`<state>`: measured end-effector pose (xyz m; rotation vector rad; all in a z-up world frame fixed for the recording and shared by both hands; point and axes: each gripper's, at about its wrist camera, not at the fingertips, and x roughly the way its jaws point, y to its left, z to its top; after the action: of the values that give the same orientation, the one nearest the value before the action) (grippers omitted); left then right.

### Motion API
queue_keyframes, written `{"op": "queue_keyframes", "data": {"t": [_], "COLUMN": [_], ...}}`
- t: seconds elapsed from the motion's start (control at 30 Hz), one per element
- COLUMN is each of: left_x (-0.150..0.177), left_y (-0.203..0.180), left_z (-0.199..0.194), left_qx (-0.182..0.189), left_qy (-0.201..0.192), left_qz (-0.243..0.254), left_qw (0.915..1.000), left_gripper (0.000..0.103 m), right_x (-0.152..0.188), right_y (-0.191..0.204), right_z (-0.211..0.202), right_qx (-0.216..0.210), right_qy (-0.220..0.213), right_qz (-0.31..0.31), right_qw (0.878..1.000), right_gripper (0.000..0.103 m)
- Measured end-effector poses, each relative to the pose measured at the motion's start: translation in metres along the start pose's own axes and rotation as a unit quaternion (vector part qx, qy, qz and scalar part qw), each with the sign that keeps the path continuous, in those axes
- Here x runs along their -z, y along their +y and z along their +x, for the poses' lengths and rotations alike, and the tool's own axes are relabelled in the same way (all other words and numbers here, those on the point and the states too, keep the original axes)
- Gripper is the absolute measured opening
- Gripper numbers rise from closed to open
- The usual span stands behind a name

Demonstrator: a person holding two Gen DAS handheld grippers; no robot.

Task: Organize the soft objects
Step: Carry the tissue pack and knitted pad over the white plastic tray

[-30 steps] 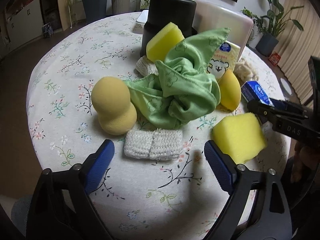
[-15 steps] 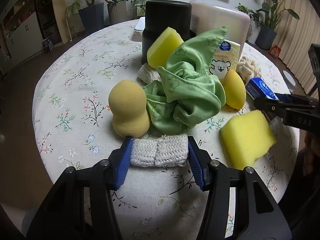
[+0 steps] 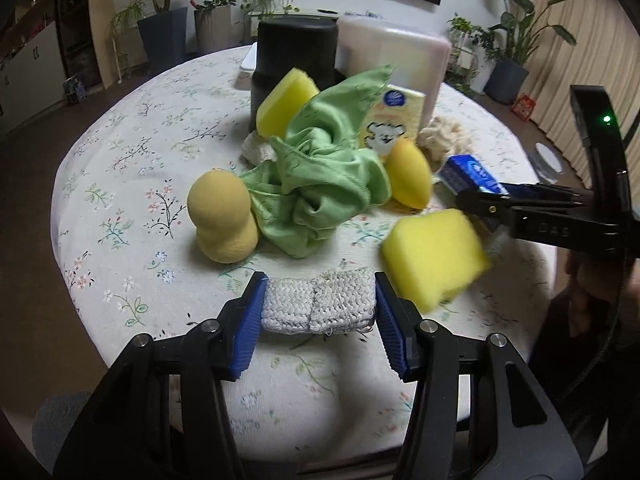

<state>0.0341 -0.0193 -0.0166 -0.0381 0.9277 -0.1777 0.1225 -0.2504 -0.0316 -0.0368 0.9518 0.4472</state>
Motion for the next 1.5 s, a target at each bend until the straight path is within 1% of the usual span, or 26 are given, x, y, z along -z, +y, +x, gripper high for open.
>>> {"op": "queue_keyframes", "data": {"t": [0.17,0.23,0.33,0.43,0.5,0.6,0.7,0.77,0.87,0.93,1.0,1.1,1.23,1.33,1.4,1.5], "left_x": [-0.006,-0.018,-0.035,-0.057,-0.067,-0.086,-0.11,-0.132,-0.177,-0.199,-0.221,-0.239,-0.266,-0.285,-0.295,-0.307], "left_y": [0.015,0.024,0.034,0.052,0.066,0.089,0.11,0.126,0.144,0.147,0.146,0.142,0.135,0.129,0.122,0.105], "left_z": [-0.021,-0.034,-0.047,-0.051,-0.051,-0.047,-0.042,-0.034,-0.012,0.004,0.021,0.04,0.077,0.099,0.108,0.128], "left_qx": [0.046,0.066,0.079,0.074,0.066,0.058,0.047,0.036,0.018,0.012,-0.006,-0.006,-0.013,-0.015,-0.014,-0.013], "left_qy": [-0.007,-0.022,-0.039,-0.052,-0.055,-0.061,-0.07,-0.075,-0.079,-0.076,-0.072,-0.066,-0.039,-0.035,-0.034,-0.026], "left_qz": [-0.025,-0.029,-0.021,-0.009,-0.007,-0.004,0.004,0.008,0.024,0.04,0.059,0.081,0.103,0.114,0.13,0.167], "left_qw": [0.9986,0.9972,0.9959,0.9959,0.9963,0.9965,0.9964,0.9965,0.9964,0.9962,0.9957,0.9945,0.9938,0.9927,0.9909,0.9855], "left_gripper": [0.05,0.05,0.05,0.05,0.05,0.05,0.05,0.05,0.05,0.05,0.05,0.05,0.05,0.05,0.05,0.05], "right_x": [0.012,0.012,0.006,-0.002,-0.005,-0.012,-0.024,-0.039,-0.073,-0.095,-0.12,-0.149,-0.186,-0.211,-0.225,-0.241], "right_y": [0.007,0.008,0.011,0.012,0.011,-0.003,-0.025,-0.044,-0.084,-0.108,-0.132,-0.151,-0.161,-0.161,-0.154,-0.139], "right_z": [-0.017,-0.025,-0.042,-0.052,-0.053,-0.055,-0.057,-0.059,-0.055,-0.048,-0.039,-0.026,-0.003,0.016,0.033,0.061], "right_qx": [-0.017,-0.02,-0.029,-0.035,-0.029,-0.018,-0.003,0.013,0.038,0.062,0.074,0.087,0.092,0.087,0.077,0.068], "right_qy": [0.007,0.008,-0.005,-0.003,0.006,0.017,0.015,0.007,-0.004,-0.009,-0.009,-0.01,-0.01,-0.012,-0.009,0.002], "right_qz": [0.01,0.014,0.015,0.009,0.002,0.008,0.021,0.028,0.049,0.057,0.067,0.063,0.042,0.02,-0.006,-0.046], "right_qw": [1.0,1.0,0.999,0.999,1.0,1.0,1.0,1.0,0.998,0.996,0.995,0.994,0.995,0.996,0.997,0.997], "right_gripper": [0.055,0.055,0.055,0.055,0.055,0.055,0.055,0.055,0.055,0.055,0.055,0.055,0.055,0.055,0.055,0.055]}}
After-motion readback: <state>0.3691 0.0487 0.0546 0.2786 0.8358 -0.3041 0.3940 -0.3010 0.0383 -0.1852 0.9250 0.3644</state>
